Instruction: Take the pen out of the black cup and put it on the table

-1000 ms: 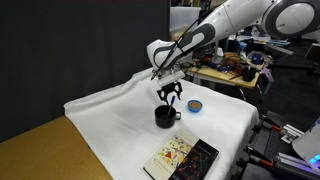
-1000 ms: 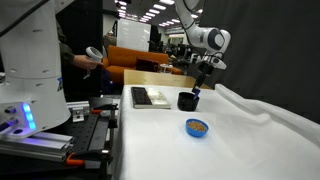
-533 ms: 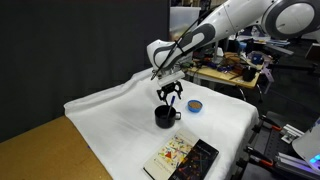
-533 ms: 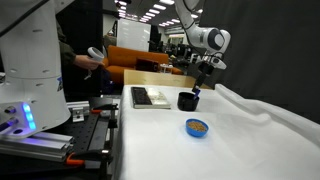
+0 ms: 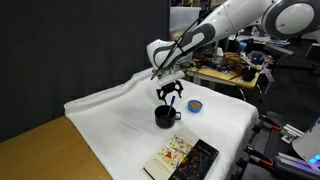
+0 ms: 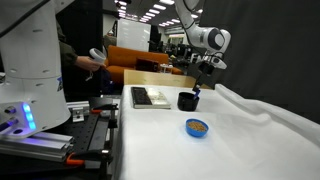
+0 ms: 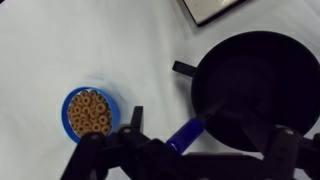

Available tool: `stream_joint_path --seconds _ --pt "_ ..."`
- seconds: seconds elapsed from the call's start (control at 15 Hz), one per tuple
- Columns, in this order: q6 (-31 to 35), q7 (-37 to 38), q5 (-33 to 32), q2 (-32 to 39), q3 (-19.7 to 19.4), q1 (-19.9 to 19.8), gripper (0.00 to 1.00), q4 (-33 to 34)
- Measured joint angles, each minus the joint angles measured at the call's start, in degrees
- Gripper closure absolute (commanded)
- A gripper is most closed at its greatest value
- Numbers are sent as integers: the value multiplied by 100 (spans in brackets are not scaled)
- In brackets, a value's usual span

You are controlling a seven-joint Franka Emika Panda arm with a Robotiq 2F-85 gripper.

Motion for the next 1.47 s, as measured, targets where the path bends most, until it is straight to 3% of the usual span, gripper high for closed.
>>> stream_joint_path --seconds 1.47 --pt "0 0 -1 62 -107 -10 0 14"
